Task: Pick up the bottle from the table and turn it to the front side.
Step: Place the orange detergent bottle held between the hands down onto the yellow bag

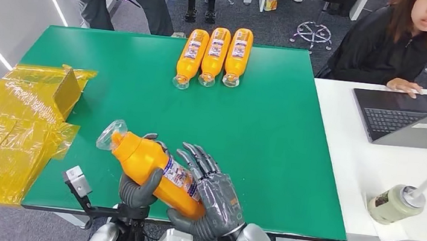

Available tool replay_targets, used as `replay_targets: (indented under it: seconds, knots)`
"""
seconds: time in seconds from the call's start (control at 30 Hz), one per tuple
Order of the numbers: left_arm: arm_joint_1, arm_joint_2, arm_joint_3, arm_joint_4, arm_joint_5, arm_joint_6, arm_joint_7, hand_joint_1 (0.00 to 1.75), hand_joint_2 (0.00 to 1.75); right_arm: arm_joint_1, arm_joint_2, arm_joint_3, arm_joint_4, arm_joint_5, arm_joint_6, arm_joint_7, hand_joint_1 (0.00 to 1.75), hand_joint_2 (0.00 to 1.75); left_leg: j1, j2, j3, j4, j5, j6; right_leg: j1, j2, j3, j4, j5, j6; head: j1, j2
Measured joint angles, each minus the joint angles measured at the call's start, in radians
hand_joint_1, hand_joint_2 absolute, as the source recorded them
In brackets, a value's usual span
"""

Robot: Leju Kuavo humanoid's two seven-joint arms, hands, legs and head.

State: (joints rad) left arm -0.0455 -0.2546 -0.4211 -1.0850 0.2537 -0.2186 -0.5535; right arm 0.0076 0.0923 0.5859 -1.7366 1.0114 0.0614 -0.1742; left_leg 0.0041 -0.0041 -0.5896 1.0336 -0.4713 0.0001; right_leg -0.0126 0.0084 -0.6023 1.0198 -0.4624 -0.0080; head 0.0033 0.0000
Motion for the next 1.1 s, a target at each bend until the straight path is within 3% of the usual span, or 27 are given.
replay_targets:
  seconds: [0.37,0.47,0.6,0.7,0.8,1.1]
  knots:
    - [-0.013,0.0,-0.014,0.019,-0.01,0.015,0.008,1.75,1.75,0.034,0.013,-0.028,-0.102,-0.003,-0.076,-0.02,0.0,1.75,0.0,0.001,0.0,0.0,0.0,0.0,0.0,0.001,-0.001,0.0,0.0,0.0,0.0,0.0]
    - [-0.035,0.002,-0.029,0.022,-0.136,0.11,-0.025,1.75,1.75,0.046,0.02,-0.04,-0.137,-0.003,-0.104,-0.035,0.0,1.75,0.0,0.0,0.0,0.0,0.0,0.0,0.0,0.001,0.0,0.0,0.0,0.0,0.0,0.0]
    - [-0.099,0.011,-0.035,0.02,-0.434,0.236,-0.018,1.75,1.75,0.052,0.023,-0.046,-0.152,-0.005,-0.108,-0.047,0.0,1.75,0.0,0.0,0.0,0.0,0.0,0.0,0.0,0.0,0.0,0.001,0.0,0.0,0.0,0.0]
    - [-0.139,0.023,-0.034,0.009,-0.607,0.263,0.001,1.75,1.75,0.052,0.023,-0.046,-0.148,-0.022,-0.119,-0.06,0.0,1.75,0.0,0.0,0.0,0.0,0.0,0.0,0.0,0.0,0.001,0.001,0.001,-0.001,0.0,0.0]
    - [-0.174,0.055,-0.033,-0.001,-0.684,0.239,0.032,1.75,1.75,0.053,0.015,-0.043,-0.125,-0.078,-0.156,-0.089,0.0,1.75,0.0,0.0,0.0,0.0,0.001,-0.001,0.0,0.0,0.0,0.001,0.001,-0.001,0.0,0.0]
    - [-0.256,0.214,-0.038,-0.002,-0.785,0.198,0.085,1.75,1.75,0.094,-0.054,-0.011,-0.023,-0.201,-0.271,-0.186,0.0,1.75,0.0,0.001,0.0,-0.001,0.001,-0.001,0.0,0.001,0.0,0.002,0.0,-0.001,0.0,0.0]
